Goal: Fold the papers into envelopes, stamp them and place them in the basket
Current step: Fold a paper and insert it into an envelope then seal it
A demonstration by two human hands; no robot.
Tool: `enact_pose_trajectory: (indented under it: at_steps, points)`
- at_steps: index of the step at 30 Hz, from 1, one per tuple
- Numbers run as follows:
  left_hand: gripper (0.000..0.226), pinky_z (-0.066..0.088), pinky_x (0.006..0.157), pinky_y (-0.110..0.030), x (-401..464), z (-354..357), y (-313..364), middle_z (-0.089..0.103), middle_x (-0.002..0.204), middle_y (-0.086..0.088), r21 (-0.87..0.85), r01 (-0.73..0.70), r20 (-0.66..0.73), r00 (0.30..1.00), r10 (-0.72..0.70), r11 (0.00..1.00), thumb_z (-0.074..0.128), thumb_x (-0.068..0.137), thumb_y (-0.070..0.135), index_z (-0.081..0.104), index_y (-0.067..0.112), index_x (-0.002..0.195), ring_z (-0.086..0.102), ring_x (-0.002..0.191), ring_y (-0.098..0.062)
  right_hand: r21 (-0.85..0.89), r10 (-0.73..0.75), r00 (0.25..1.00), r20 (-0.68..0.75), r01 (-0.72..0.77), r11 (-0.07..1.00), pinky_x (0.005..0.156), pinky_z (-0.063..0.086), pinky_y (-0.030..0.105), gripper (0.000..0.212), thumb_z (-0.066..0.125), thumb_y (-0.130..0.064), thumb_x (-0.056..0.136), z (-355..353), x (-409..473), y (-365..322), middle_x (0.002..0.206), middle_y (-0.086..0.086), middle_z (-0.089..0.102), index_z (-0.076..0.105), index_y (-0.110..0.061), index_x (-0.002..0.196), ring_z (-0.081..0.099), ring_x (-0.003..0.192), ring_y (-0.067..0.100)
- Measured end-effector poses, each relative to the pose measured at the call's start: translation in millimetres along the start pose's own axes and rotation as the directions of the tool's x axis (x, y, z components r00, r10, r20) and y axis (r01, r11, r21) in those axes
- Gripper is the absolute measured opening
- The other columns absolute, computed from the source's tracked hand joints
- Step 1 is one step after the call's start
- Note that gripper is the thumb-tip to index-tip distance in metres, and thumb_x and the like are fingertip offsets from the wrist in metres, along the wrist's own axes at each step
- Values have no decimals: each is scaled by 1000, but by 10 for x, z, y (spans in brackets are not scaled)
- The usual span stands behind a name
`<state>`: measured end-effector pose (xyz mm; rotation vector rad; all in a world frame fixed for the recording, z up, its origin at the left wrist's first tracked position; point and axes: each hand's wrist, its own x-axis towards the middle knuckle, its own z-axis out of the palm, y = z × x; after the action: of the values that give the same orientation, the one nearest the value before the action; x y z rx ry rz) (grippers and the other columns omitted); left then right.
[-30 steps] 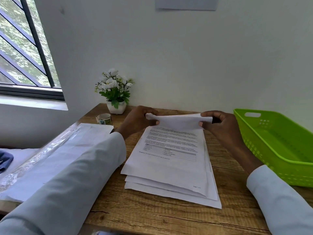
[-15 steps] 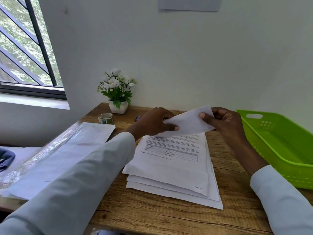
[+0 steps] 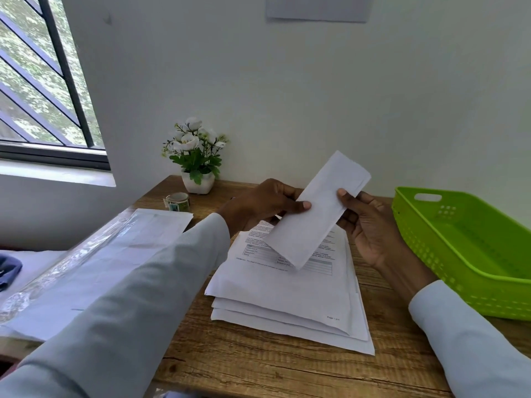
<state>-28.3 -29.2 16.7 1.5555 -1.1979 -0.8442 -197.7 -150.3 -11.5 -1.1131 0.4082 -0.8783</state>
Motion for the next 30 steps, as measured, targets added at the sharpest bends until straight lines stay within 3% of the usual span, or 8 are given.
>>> enact_pose_trajectory:
  at_steps: [6,11,19,21,24,26,28,30]
  points:
    - [14,55,63,-24,25,32,-106,76,90,-1,-108,17,12,1000,-16,994,77,80,10,74,20,90,72,79,-13,-164,79,996,45,-71,984,72,61,32,40,77,-16,74,43,-51,145,107,12,75,69,-2,111,73,96,26]
    - [12,57,67,-26,-36,23,-124,76,84,1,4,52,37,998,-52,999,79,79,12,74,15,90,72,80,-13,-152,73,997,4,-71,986,80,61,38,36,78,-12,75,23,-12,149,107,12,75,69,-3,109,73,98,28]
    - [24,57,57,-22,-326,-489,-242,74,73,-5,266,147,-174,979,-103,953,73,85,28,70,6,77,70,63,-13,-166,68,998,-12,-69,984,71,62,29,27,75,-5,78,70,-84,226,103,5,76,68,-8,104,75,89,18]
    - [29,55,58,-23,-475,-826,-293,74,74,-7,465,208,-291,954,-73,860,73,85,31,67,7,71,68,61,-13,-163,71,997,-3,-71,984,68,62,27,30,76,-6,75,65,-80,232,104,5,76,68,-9,104,75,88,17]
    - [43,51,64,-31,-719,-1250,-369,72,91,-8,720,430,-522,853,17,545,73,77,54,67,11,81,65,74,-22,-195,79,997,18,-74,978,69,62,28,40,78,-11,67,89,-88,265,106,6,76,68,-8,105,74,90,18]
    - [60,50,72,-31,-895,-1388,-434,68,103,-3,723,549,-612,791,20,419,69,70,70,66,20,103,63,90,-28,-225,81,996,34,-72,972,68,62,27,41,78,-10,70,110,-102,279,107,7,75,68,-7,109,73,92,19]
    - [93,51,81,-34,-1011,-1441,-520,65,117,-6,696,615,-629,771,-98,369,58,58,88,56,22,123,60,103,-29,-223,92,995,47,-80,971,64,61,25,40,76,-6,77,130,-118,292,109,8,74,67,-4,115,72,94,21]
    - [107,47,91,-37,-1058,-1449,-616,57,131,-8,669,667,-630,743,-226,327,53,54,93,48,21,133,52,116,-30,-210,103,993,54,-89,974,62,60,24,44,76,-5,76,140,-135,296,110,10,74,65,-2,118,72,94,22]
